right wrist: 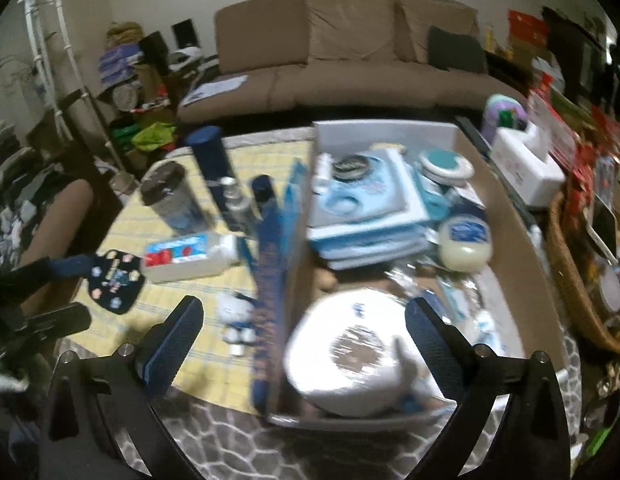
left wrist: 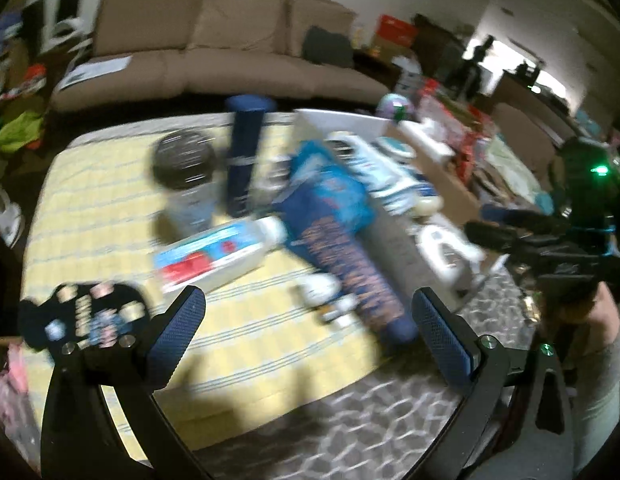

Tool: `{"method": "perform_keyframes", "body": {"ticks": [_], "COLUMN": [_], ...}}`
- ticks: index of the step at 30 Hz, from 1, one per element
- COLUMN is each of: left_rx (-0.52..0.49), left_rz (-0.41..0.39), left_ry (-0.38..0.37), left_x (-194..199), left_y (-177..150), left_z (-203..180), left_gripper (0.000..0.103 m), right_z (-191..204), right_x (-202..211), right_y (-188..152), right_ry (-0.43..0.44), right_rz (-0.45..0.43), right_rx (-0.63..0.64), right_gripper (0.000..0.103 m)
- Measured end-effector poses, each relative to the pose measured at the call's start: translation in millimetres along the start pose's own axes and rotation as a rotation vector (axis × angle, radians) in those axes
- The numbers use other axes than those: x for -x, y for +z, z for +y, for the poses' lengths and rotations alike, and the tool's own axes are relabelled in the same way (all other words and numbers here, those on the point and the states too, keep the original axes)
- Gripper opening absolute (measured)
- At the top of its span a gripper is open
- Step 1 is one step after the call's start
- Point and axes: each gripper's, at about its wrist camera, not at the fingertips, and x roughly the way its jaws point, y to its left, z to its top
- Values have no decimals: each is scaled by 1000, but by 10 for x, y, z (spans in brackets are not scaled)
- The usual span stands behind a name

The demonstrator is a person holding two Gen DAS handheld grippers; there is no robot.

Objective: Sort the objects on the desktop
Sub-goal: 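Move both grippers back over the table toward the apple juice bottle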

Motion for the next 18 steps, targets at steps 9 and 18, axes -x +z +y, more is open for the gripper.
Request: {"method": "perform_keyframes", "body": {"ticks": [9,18], "left_rx": [55,-35], "left_rz": [42,106], "left_ry": [78,76], "left_x": [5,-471], "left_y": [-200,-184], "left_z": [868,983], "left_gripper": [103,103], "right_z": [671,911], "right_x": [-435,-1132], "right_y": [130,274], "right_ry": [80,154], "right_rz": [40,120], "right_rx": [80,32], "right_gripper": [103,103]}}
